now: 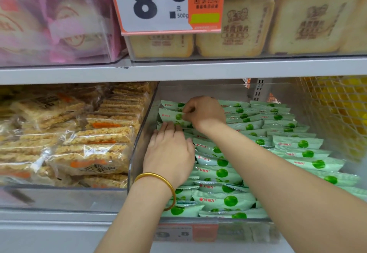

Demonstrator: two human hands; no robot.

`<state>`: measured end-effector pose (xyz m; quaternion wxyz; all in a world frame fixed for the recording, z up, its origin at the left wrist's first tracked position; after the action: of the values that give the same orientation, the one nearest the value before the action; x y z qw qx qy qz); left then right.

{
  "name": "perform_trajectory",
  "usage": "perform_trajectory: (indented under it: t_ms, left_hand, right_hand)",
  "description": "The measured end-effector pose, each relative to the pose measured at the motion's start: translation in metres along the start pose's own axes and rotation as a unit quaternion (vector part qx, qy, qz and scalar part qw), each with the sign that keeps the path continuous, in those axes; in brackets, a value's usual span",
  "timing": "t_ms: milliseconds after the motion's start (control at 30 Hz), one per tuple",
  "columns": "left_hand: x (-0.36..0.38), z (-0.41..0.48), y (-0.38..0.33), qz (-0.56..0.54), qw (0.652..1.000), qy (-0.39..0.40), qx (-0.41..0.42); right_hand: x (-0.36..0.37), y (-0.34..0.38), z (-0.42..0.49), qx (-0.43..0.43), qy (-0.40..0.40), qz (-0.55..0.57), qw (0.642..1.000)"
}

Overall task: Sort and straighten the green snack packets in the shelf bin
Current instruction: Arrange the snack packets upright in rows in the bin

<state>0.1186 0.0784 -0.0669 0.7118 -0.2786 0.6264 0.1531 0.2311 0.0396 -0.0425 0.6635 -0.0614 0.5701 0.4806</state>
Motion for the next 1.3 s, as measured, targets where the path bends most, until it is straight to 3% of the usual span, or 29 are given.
perform_trajectory:
  t_ms: [133, 233, 367, 467, 533, 600, 733, 967, 1300]
  left_hand:
    - [0.0, -0.001, 0.0, -0.011, 1.0, 0.002, -0.004]
    - [-0.01, -0.001, 0.003, -0.107, 0.994, -0.031, -0.004]
    - [-0.044, -0.016, 0.007, -0.259, 0.958, -0.118, 0.013]
    - [-0.069, -0.036, 0.009, -0.323, 0.93, -0.162, 0.068]
    - [-0.074, -0.046, 0.005, -0.375, 0.91, -0.118, 0.129]
    - [-0.07, -0.055, -0.003, -0.427, 0.887, -0.025, 0.175]
    - [-0.053, -0.073, -0.016, -0.454, 0.864, 0.102, 0.192]
    - [-0.047, -0.076, -0.01, -0.554, 0.809, 0.143, 0.134]
    - [-0.046, -0.075, -0.011, -0.569, 0.787, 0.189, 0.145]
  right_hand:
    - [-0.008, 0.0, -0.005, 0.007, -0.06, 0.165, 0.985]
    - [-0.027, 0.002, -0.017, 0.016, -0.131, 0.294, 0.947]
    - [-0.048, -0.003, -0.048, 0.04, -0.175, 0.434, 0.883]
    - [-0.067, -0.007, -0.072, 0.044, -0.189, 0.466, 0.863]
    - [-0.076, -0.008, -0.085, 0.042, -0.172, 0.469, 0.865]
    - [-0.083, -0.008, -0.098, 0.034, -0.157, 0.469, 0.868]
    - [-0.088, -0.01, -0.118, 0.011, -0.169, 0.462, 0.871]
    - [-0.079, 0.002, -0.131, -0.029, -0.114, 0.505, 0.855]
    - [-0.08, 0.007, -0.133, -0.069, -0.103, 0.494, 0.861]
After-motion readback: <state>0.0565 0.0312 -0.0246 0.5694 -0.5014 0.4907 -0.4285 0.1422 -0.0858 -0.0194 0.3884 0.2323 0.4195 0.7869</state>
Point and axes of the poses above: each hand's wrist, its own z-axis towards the middle knuckle, its own x-axis out of the palm, y = z × x, the point moved 8 cm from there along z, towards the middle knuckle, and after that the axes turned 15 degrees about -x, right-handed, at the moved point
